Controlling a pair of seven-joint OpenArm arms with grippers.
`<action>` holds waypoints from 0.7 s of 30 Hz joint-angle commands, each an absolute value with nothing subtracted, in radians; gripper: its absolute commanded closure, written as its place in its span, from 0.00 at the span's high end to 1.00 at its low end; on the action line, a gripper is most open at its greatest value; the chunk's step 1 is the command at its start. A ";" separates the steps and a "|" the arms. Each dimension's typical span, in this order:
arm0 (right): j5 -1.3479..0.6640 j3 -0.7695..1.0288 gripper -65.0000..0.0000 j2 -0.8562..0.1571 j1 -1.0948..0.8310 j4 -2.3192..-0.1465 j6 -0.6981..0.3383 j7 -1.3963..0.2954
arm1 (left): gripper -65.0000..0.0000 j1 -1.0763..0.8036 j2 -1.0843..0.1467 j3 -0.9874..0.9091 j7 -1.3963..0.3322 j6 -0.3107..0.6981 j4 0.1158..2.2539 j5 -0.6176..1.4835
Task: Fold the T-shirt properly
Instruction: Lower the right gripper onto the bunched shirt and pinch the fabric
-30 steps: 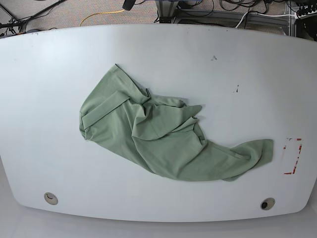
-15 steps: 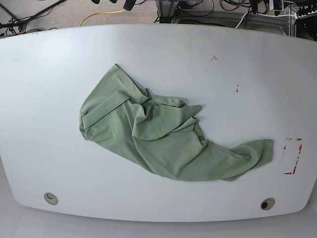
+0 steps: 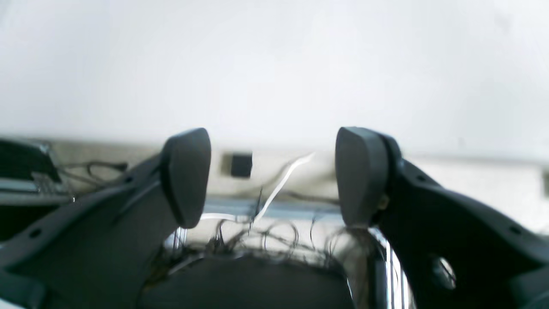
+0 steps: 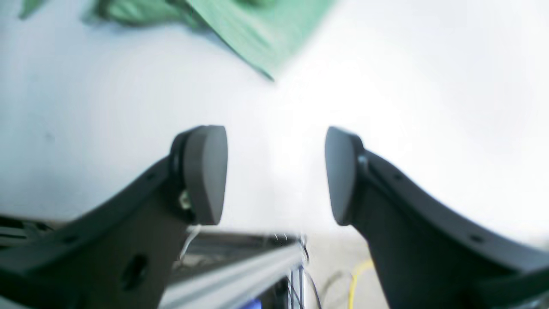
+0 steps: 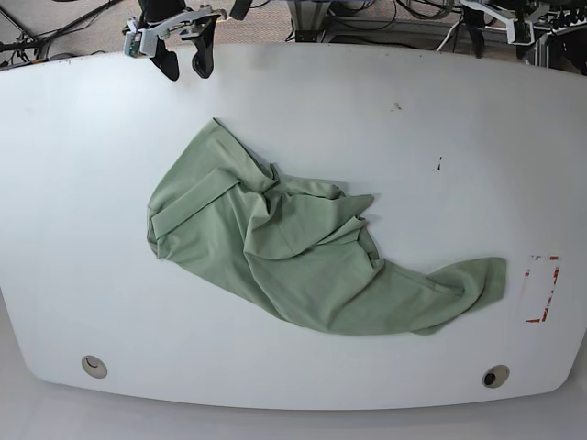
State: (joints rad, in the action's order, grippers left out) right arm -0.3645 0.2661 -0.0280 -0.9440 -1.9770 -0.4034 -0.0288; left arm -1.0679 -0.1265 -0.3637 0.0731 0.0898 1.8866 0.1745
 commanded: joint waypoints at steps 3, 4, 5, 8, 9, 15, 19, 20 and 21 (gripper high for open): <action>-0.372 0.263 0.53 -0.087 -0.851 -1.994 -0.423 -0.113 | 0.65 -1.061 -0.105 -0.369 0.090 0.087 1.896 0.174; -0.372 0.263 0.53 -0.090 -0.820 -1.994 -0.423 -0.139 | 0.65 -1.055 -0.104 -0.369 0.090 0.087 1.896 0.174; -0.372 0.263 0.53 -0.091 -0.797 -1.992 -0.423 -0.162 | 0.65 -1.053 -0.104 -0.371 0.090 0.087 1.894 0.174; -0.372 0.248 0.53 -0.114 -0.694 -1.991 -0.423 -0.255 | 0.65 -1.040 -0.104 -0.371 0.090 0.087 1.897 0.173; -0.372 0.239 0.53 -0.125 -0.670 -1.991 -0.423 -0.285 | 0.65 -1.035 -0.104 -0.371 0.090 0.087 1.900 0.173; -0.372 0.153 0.53 -0.208 -0.533 -1.989 -0.423 -0.375 | 0.65 -1.024 -0.101 -0.369 0.090 0.087 1.902 0.174; -0.372 0.091 0.53 -0.236 -0.455 -1.989 -0.423 -0.432 | 0.65 -1.018 -0.101 -0.369 0.091 0.087 1.902 0.176; -0.372 0.073 0.53 -0.249 -0.420 -1.988 -0.420 -0.455 | 0.65 -1.007 -0.099 -0.369 0.091 0.087 1.902 0.174; -0.372 0.058 0.53 -0.257 -0.392 -1.983 -0.420 -0.473 | 0.65 -1.001 -0.099 -0.369 0.091 0.087 1.900 0.174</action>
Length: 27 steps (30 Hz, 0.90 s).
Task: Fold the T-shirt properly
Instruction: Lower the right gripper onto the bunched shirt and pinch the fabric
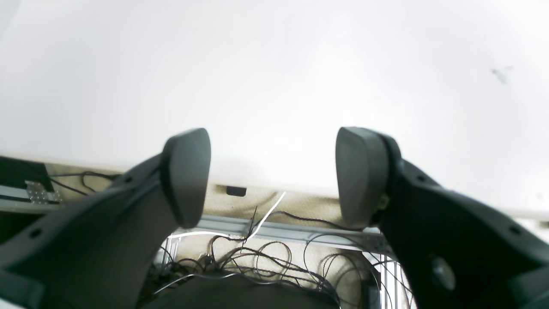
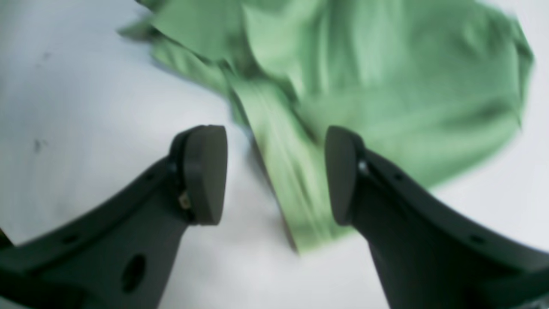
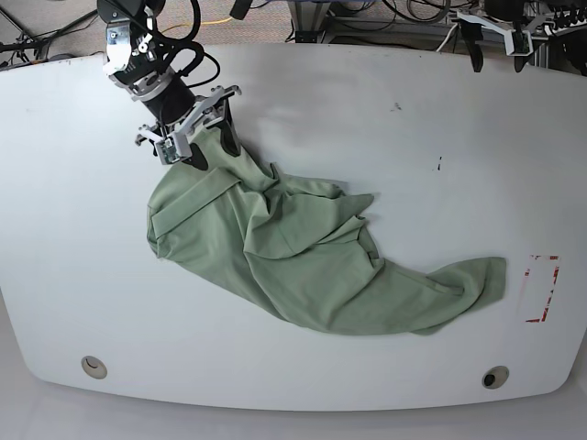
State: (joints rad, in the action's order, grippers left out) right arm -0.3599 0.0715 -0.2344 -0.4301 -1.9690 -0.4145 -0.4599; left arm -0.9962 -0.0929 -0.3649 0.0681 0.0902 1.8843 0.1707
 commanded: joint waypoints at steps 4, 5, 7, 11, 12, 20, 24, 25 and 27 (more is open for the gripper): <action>-0.372 0.001 0.53 -0.291 -0.300 -1.942 -0.420 -0.527 | 0.65 -0.977 -0.099 -0.361 0.090 0.087 1.897 0.174; -0.372 -0.010 0.53 -0.294 -0.280 -1.925 -0.420 -0.533 | 0.65 -0.967 -0.099 -0.358 0.090 0.087 1.896 0.173; -0.372 -0.044 0.53 -0.302 -0.220 -1.871 -0.420 -0.545 | 0.65 -0.935 -0.101 -0.352 0.090 0.087 1.896 0.173; -0.371 -0.104 0.53 -0.303 -0.140 -1.787 -0.415 -0.552 | 0.65 -0.901 -0.102 -0.355 0.090 0.087 1.896 0.173; -0.371 -0.117 0.53 -0.303 -0.120 -1.759 -0.415 -0.552 | 0.65 -0.895 -0.102 -0.355 0.090 0.087 1.896 0.173; -0.371 -0.157 0.53 -0.295 -0.016 -1.603 -0.414 -0.547 | 0.65 -0.855 -0.107 -0.348 0.088 0.087 1.894 0.171; -0.371 -0.209 0.53 -0.295 0.038 -1.529 -0.414 -0.545 | 0.65 -0.849 -0.107 -0.349 0.088 0.087 1.893 0.111; -0.371 -0.213 0.53 -0.295 0.044 -1.520 -0.414 -0.545 | 0.65 -0.848 -0.105 -0.348 0.088 0.087 1.893 0.094; -0.371 -0.216 0.53 -0.295 0.061 -1.495 -0.414 -0.544 | 0.65 -0.848 -0.101 -0.344 0.088 0.087 1.893 0.053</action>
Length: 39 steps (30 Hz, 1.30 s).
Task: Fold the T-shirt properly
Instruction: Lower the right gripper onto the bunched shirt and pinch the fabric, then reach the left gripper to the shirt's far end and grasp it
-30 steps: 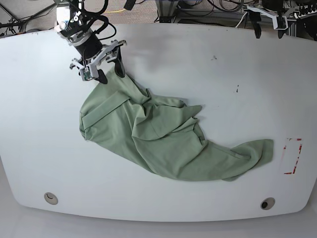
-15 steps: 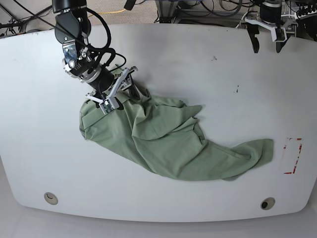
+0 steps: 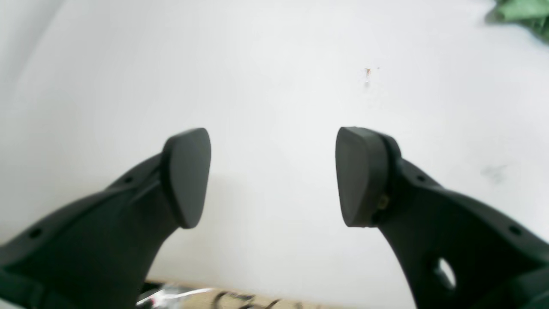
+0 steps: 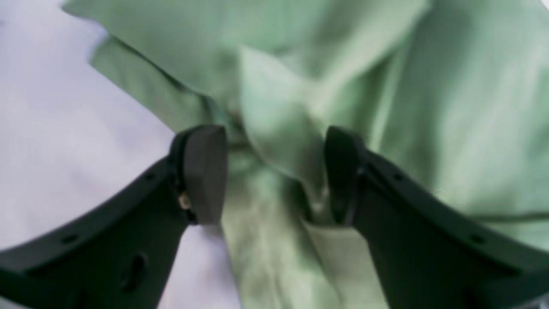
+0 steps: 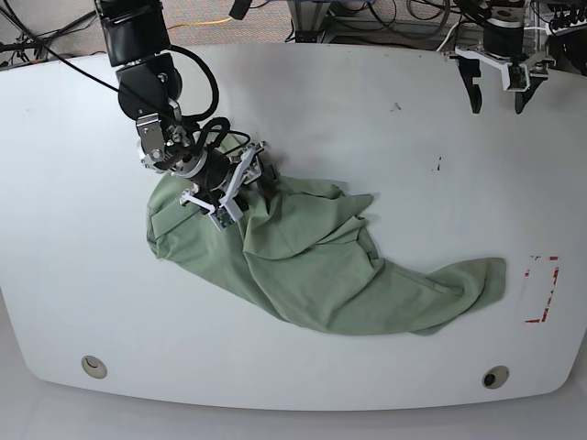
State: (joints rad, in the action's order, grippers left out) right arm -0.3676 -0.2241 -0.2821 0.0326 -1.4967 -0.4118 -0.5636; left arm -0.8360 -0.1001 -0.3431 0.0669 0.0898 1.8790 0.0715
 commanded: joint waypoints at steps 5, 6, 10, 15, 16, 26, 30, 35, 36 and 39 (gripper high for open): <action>-0.371 -0.219 0.53 -0.295 0.088 -1.481 -0.412 -0.544 | 0.65 -0.846 -0.104 -0.321 0.088 0.087 1.893 0.033; -0.371 -0.220 0.53 -0.294 0.094 -1.475 -0.412 -0.544 | 0.65 -0.843 -0.104 -0.320 0.088 0.087 1.893 0.033; -0.371 -0.216 0.48 -0.269 0.120 -1.443 -0.412 -0.544 | 0.65 -0.806 -0.104 -0.320 0.088 0.087 1.893 0.033; -0.371 -0.216 0.15 -0.262 0.139 -1.423 -0.412 -0.544 | 0.65 -0.774 -0.099 -0.320 0.001 0.087 1.900 0.038; -0.371 -0.216 0.09 -0.262 0.143 -1.419 -0.412 -0.544 | 0.65 -0.751 -0.099 -0.320 -0.021 0.087 1.902 0.038; -0.371 -0.186 0.00 -0.269 0.107 -1.506 -0.412 -0.550 | 0.65 -0.429 -0.028 -0.389 -0.412 0.085 1.894 0.036; -0.371 -0.131 0.00 -0.274 0.071 -1.544 -0.412 -0.550 | 0.65 -0.248 -0.007 -0.446 -0.579 0.087 1.891 0.035; -0.371 -0.119 0.00 -0.278 0.067 -1.549 -0.412 -0.550 | 0.65 -0.053 -0.018 -0.455 -0.668 0.087 1.794 0.035; -0.371 -0.119 0.00 -0.278 0.065 -1.550 -0.412 -0.550 | 0.65 -0.022 -0.021 -0.456 -0.668 0.087 1.767 0.035; -0.371 -0.119 0.00 -0.280 0.048 -1.555 -0.412 -0.550 | 0.65 0.059 -0.065 -0.456 -0.670 0.087 1.685 0.033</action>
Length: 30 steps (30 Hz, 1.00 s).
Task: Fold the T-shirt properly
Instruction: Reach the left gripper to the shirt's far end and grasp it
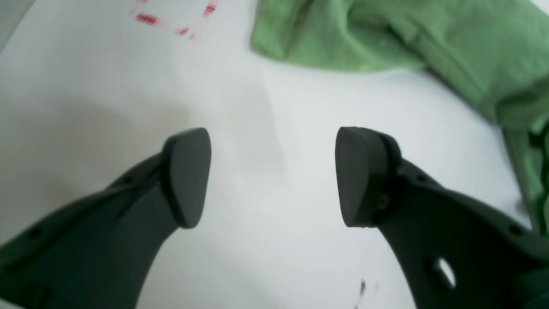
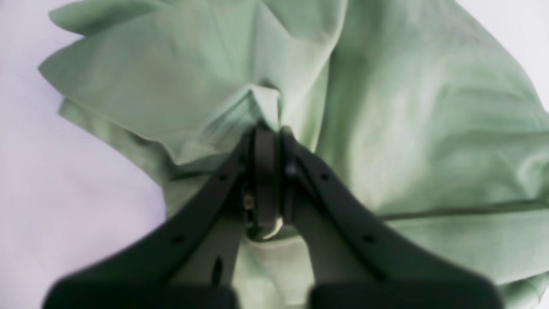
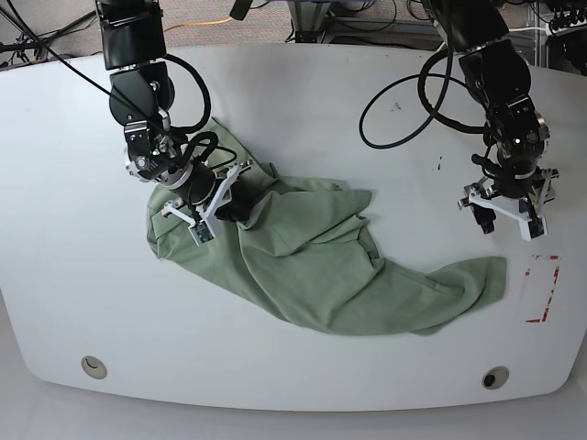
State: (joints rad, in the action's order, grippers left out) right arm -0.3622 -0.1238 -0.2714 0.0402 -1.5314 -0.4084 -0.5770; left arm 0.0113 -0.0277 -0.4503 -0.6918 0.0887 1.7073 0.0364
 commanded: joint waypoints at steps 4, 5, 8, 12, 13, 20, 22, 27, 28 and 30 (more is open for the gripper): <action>-0.371 -0.117 0.00 -0.297 0.044 -1.555 -0.412 -0.550 | 0.65 0.173 -0.091 -0.456 -0.665 0.087 1.552 0.036; -0.371 -0.117 0.00 -0.297 0.041 -1.557 -0.412 -0.549 | 0.65 0.197 -0.099 -0.456 -0.664 0.087 1.517 0.036; -0.371 -0.117 0.00 -0.297 0.038 -1.570 -0.412 -0.549 | 0.65 0.257 -0.136 -0.458 -0.639 0.087 1.417 0.036; -0.371 -0.117 0.00 -0.297 0.044 -1.569 -0.412 -0.549 | 0.65 0.335 -0.165 -0.461 -0.535 0.087 1.245 0.036; -0.371 -0.117 0.00 -0.297 0.044 -1.573 -0.412 -0.549 | 0.65 0.351 -0.165 -0.461 -0.510 0.087 1.205 0.036; -0.371 -0.117 0.00 -0.302 0.045 -1.569 -0.412 -0.547 | 0.65 0.446 -0.214 -0.461 -0.366 0.087 0.941 0.038; -0.371 -0.117 0.00 -0.302 0.045 -1.572 -0.412 -0.547 | 0.65 0.472 -0.216 -0.461 -0.315 0.088 0.862 0.038; -0.371 -0.117 0.00 -0.303 0.041 -1.573 -0.412 -0.547 | 0.65 0.521 -0.245 -0.461 -0.242 0.145 0.727 0.038; -0.371 -0.117 0.00 -0.303 0.041 -1.573 -0.412 -0.547 | 0.65 0.532 -0.245 -0.461 -0.226 0.153 0.705 0.038; -0.371 -0.117 0.00 -0.303 0.041 -1.575 -0.412 -0.547 | 0.65 0.550 -0.245 -0.460 -0.200 0.171 0.656 0.038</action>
